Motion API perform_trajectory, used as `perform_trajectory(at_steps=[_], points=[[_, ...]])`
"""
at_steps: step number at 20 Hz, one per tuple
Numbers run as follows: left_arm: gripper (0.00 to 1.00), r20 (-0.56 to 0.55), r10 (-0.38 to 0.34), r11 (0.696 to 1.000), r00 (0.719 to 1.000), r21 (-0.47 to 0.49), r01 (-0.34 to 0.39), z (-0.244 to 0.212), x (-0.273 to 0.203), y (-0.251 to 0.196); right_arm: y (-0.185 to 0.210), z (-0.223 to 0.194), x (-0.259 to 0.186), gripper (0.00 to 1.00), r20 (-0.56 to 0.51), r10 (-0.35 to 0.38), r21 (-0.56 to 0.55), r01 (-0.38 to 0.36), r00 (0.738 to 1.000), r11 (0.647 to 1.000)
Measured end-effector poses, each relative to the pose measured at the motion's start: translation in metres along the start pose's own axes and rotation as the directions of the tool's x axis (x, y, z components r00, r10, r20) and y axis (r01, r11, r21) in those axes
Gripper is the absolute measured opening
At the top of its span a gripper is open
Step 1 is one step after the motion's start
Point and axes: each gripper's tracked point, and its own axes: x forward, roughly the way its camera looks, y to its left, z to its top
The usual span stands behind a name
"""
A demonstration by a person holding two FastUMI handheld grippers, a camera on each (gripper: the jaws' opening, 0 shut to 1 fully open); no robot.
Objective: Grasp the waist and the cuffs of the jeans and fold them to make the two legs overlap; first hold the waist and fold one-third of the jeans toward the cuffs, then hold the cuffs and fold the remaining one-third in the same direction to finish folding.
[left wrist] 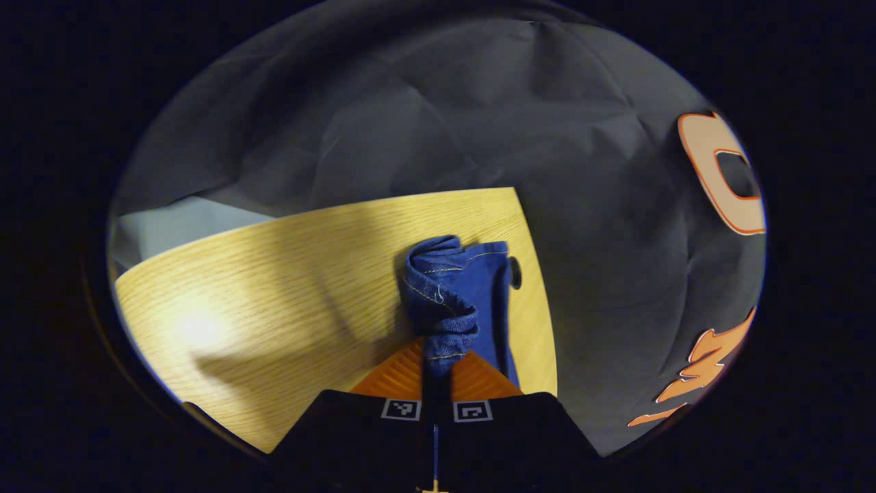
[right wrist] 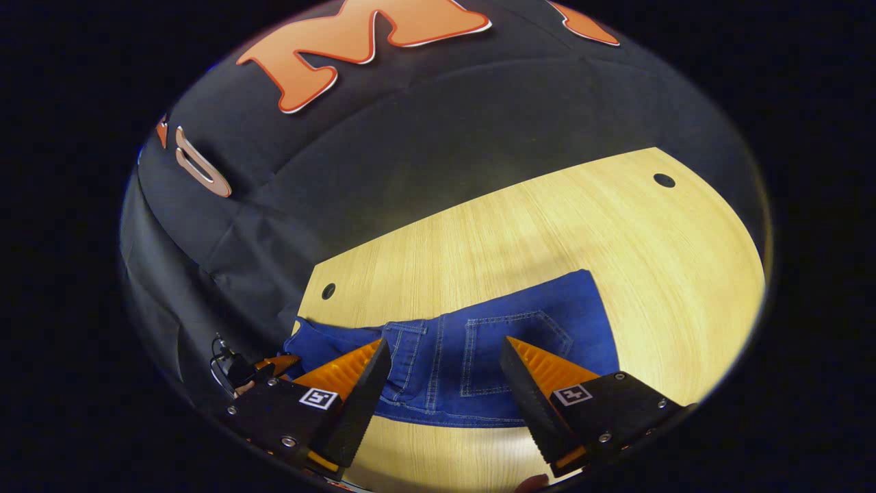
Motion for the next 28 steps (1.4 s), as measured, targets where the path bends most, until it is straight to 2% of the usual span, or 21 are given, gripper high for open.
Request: perform_trajectory(at_steps=[3,6,8,13,17,21,26,28], points=[[0.03,0.045,-0.082,0.994,0.996,0.077,0.078,0.002,-0.028,-0.038,-0.010,0.017,-0.013,0.99,0.048,-0.003,0.000,0.003,0.999,1.000],[0.02,0.077,-0.149,0.975,0.986,0.179,0.133,0.000,-0.055,-0.086,-0.019,0.037,-0.032,0.98,0.104,0.004,0.002,-0.005,0.995,1.000],[0.03,0.075,-0.192,0.958,0.979,0.230,0.170,-0.010,-0.070,-0.119,-0.026,0.052,-0.045,0.98,0.139,0.014,-0.001,-0.014,0.990,1.000],[0.03,0.081,-0.254,0.907,0.964,0.367,0.208,-0.049,-0.097,-0.192,-0.040,0.088,-0.090,0.98,0.225,0.045,-0.039,-0.037,0.973,0.999],[0.03,0.046,-0.317,0.859,0.947,0.436,0.267,-0.107,-0.117,-0.261,-0.060,0.119,-0.135,0.98,0.299,0.065,-0.067,-0.047,0.952,0.997],[0.03,-0.030,-0.348,0.808,0.937,0.497,0.316,-0.183,-0.128,-0.306,-0.093,0.153,-0.178,0.98,0.387,0.045,-0.091,-0.010,0.921,0.996],[0.03,-0.176,-0.342,0.760,0.923,0.525,0.382,-0.309,-0.114,-0.327,-0.141,0.163,-0.216,0.98,0.413,0.027,-0.092,0.013,0.911,0.996],[0.02,-0.247,-0.297,0.733,0.922,0.560,0.386,-0.373,-0.096,-0.319,-0.162,0.159,-0.224,0.98,0.411,0.009,-0.087,0.029,0.911,0.996]])
